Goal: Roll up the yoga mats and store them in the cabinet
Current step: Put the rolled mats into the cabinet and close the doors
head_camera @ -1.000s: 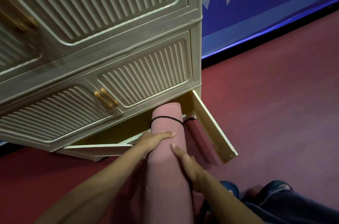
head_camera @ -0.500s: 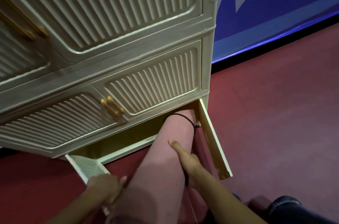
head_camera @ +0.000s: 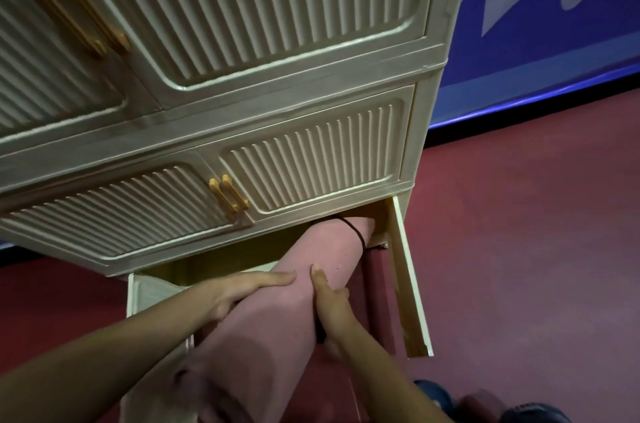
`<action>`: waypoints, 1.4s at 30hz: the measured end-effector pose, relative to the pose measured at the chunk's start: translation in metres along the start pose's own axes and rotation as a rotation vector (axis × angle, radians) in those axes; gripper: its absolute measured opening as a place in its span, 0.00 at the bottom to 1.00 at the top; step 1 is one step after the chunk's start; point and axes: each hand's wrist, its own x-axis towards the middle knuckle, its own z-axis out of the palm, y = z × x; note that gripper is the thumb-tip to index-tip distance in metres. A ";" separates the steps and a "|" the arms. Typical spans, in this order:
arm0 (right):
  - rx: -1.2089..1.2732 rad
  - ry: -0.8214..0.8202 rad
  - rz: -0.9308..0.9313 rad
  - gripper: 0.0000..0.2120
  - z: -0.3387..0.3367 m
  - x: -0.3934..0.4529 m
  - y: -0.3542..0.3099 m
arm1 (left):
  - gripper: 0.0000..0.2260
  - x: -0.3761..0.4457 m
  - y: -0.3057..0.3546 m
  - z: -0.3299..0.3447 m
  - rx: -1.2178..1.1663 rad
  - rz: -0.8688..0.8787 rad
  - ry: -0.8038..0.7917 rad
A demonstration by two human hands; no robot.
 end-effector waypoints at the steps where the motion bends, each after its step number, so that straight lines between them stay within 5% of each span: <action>1: -0.051 -0.019 -0.008 0.45 -0.005 0.002 -0.002 | 0.33 0.001 0.003 0.002 0.054 0.016 -0.021; 3: -0.265 -0.024 -0.079 0.42 -0.016 0.008 -0.005 | 0.38 0.006 0.008 -0.003 0.228 0.034 0.168; 7: -0.693 0.034 -0.291 0.27 -0.018 0.006 -0.014 | 0.54 0.014 0.009 -0.027 1.040 0.113 0.756; 16: -0.945 0.171 -0.469 0.22 -0.017 0.009 -0.032 | 0.52 0.055 -0.015 -0.063 1.430 0.190 1.006; 27: -0.970 0.100 -0.507 0.23 -0.006 0.009 -0.020 | 0.30 0.097 -0.019 -0.108 1.539 0.150 1.116; 33: -1.076 0.157 -0.532 0.19 -0.007 0.004 -0.040 | 0.15 0.128 -0.003 -0.090 1.338 0.023 1.219; 37: -1.132 0.208 -0.509 0.19 -0.010 0.003 -0.055 | 0.14 0.131 -0.017 -0.075 1.190 -0.009 1.009; 42: -1.339 0.489 -0.675 0.21 -0.026 -0.003 -0.087 | 0.19 0.106 -0.079 -0.060 1.475 0.094 0.757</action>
